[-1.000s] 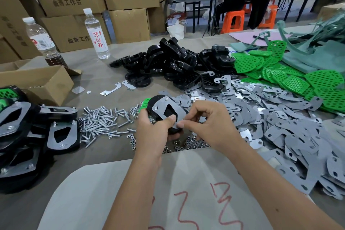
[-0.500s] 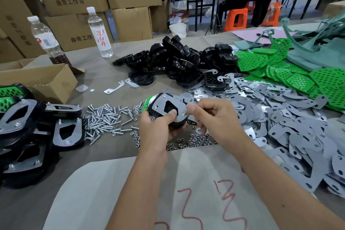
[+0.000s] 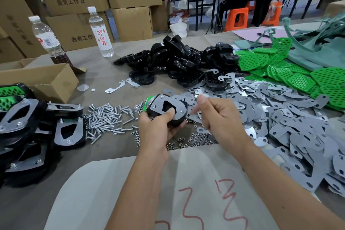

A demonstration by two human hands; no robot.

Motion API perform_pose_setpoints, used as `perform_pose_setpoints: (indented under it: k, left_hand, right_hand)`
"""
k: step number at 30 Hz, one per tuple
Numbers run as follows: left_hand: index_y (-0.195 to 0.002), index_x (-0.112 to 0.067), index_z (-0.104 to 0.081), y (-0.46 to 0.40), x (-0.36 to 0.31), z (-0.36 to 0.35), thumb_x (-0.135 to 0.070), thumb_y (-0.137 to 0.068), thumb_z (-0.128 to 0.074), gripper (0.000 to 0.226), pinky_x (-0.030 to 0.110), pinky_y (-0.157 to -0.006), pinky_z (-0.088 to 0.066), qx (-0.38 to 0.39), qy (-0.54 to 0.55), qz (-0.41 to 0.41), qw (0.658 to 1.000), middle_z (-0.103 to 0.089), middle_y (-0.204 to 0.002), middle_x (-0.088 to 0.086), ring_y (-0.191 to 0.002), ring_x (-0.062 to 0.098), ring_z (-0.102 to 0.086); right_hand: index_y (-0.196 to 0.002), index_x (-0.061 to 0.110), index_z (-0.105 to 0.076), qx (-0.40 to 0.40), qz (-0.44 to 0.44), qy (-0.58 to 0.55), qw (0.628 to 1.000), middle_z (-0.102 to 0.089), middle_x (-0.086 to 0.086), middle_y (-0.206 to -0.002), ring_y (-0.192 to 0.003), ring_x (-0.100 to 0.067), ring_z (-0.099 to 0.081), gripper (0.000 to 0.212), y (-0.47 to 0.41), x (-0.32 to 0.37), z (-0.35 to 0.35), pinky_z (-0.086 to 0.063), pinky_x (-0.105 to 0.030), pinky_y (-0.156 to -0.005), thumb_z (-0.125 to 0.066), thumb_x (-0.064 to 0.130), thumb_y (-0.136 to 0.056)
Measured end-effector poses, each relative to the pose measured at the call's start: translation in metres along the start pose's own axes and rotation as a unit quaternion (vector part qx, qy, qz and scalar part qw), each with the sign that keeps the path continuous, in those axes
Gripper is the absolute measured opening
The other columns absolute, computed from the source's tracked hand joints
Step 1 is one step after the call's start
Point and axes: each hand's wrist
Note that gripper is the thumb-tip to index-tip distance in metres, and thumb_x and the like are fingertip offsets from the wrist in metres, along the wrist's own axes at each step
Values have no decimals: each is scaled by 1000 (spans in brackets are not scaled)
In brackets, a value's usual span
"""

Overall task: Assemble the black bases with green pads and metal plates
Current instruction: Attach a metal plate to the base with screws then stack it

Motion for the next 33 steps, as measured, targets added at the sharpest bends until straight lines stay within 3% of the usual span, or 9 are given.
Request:
perform_pose_setpoints:
  k: [1,3,5,7,10,14,24,29,33]
  left_hand:
    - [-123,-4,-59,1,0,-1,3,-91,-72,35,34,-63,-62,1,-8,-4,1000,-75,-115,18,-95,37,-77]
    - [-122,-5,-59,2,1,-2,3,-91,-72,34,34,-62,-62,-4,-9,-9,1000,-76,-112,17,-83,30,-79]
    - [-121,-4,-59,1,1,-2,4,-91,-71,33,34,-62,-62,-5,0,-5,1000,-76,-110,17,-80,30,-79]
    - [-122,-4,-59,0,0,0,2,-93,-70,32,32,-62,-62,-7,7,3,1000,-75,-114,18,-92,37,-77]
    - [-122,-4,-59,0,0,0,2,-92,-71,33,32,-62,-62,-9,1,-2,1000,-75,-115,17,-98,38,-76]
    - [-120,-11,-63,2,3,0,0,-90,-74,34,34,-65,-63,2,-53,-26,998,-76,-113,12,-98,31,-77]
    - [-116,-17,-64,3,5,0,-6,-88,-78,33,32,-63,-61,-2,-99,-55,994,-76,-109,9,-96,27,-77]
    - [-116,-22,-63,5,8,-1,-13,-79,-85,43,44,-73,-65,-1,-142,-105,984,-76,-107,6,-97,28,-76]
    - [-110,-26,-63,3,7,0,-29,-65,-85,50,55,-85,-62,-14,-160,-117,980,-75,-109,5,-103,32,-74]
  right_hand:
    - [-83,27,-78,24,-1,0,1000,-50,-24,-54,-44,-13,-47,39,0,1,-2,-42,-17,-48,-51,43,-105]
    - [-73,35,-76,69,-8,8,998,-58,-18,-56,-52,-21,-60,42,0,1,-6,-49,-23,-52,-50,45,-105]
    - [-52,19,-64,43,-22,4,999,-46,-15,-46,-46,-22,-53,61,0,2,-6,-49,-24,-51,-52,50,-103]
    - [-45,11,-50,4,-12,16,1000,-38,-13,-43,-41,-15,-38,71,-1,1,-1,-37,-19,-47,-52,50,-103]
    - [-59,5,-58,-9,25,61,998,-41,5,-44,-41,-7,-37,57,0,-5,0,-33,-24,-44,-58,40,-104]
    - [-95,20,-69,35,59,157,985,-54,1,-59,-54,-21,-52,5,-3,-10,-7,-46,-40,-56,-69,16,-98]
    - [-87,17,-74,52,58,136,988,-68,2,-74,-65,-24,-63,11,-4,-11,-4,-51,-42,-64,-74,7,-92]
    - [-88,15,-65,44,113,250,961,-65,6,-86,-79,-15,-61,10,-5,-8,-5,-50,-40,-72,-72,11,-94]
    - [-95,23,-53,59,116,343,930,-52,13,-95,-77,-16,-55,8,-5,-4,-8,-46,-40,-66,-58,26,-101]
Point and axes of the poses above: each hand's wrist, its own y-axis away from the middle knuckle, its own z-axis out of the back of the hand, x = y × z
